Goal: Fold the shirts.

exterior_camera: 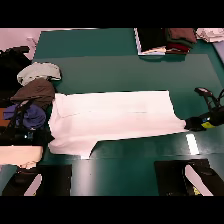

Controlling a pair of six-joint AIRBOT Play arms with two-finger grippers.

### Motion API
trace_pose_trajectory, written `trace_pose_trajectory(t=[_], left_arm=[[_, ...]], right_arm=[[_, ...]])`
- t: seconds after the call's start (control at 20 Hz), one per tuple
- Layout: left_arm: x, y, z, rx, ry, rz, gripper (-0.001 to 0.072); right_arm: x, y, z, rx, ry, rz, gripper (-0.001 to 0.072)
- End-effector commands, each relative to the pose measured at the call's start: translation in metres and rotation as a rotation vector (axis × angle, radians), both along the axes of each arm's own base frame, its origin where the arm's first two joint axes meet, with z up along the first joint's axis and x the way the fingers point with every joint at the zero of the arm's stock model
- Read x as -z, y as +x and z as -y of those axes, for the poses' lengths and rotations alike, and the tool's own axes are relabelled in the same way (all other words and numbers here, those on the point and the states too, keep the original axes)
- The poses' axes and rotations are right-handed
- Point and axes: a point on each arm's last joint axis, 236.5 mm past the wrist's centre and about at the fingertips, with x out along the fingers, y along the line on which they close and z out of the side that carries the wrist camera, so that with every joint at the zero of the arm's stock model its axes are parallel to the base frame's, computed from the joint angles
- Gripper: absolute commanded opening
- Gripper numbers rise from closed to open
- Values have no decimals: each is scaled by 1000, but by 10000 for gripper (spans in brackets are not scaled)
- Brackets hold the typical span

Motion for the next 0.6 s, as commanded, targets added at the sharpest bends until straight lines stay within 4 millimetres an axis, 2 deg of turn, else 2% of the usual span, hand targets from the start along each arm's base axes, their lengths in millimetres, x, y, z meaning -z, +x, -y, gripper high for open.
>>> trace_pose_trajectory(t=[0.0,0.1,0.25,0.4,0.55], left_arm=[[-10,52,-4,-10,20,115,23],[-10,95,-10,-28,46,169,24],[3,157,-18,-66,80,195,25],[24,199,-19,-74,89,173,25],[37,225,-18,-80,89,156,27]], right_arm=[[-10,38,6,-27,-32,49,11],[-8,71,6,-37,-35,66,11],[3,113,8,-45,-28,40,12],[12,147,2,-39,30,29,11],[16,178,-4,-32,80,36,12]])
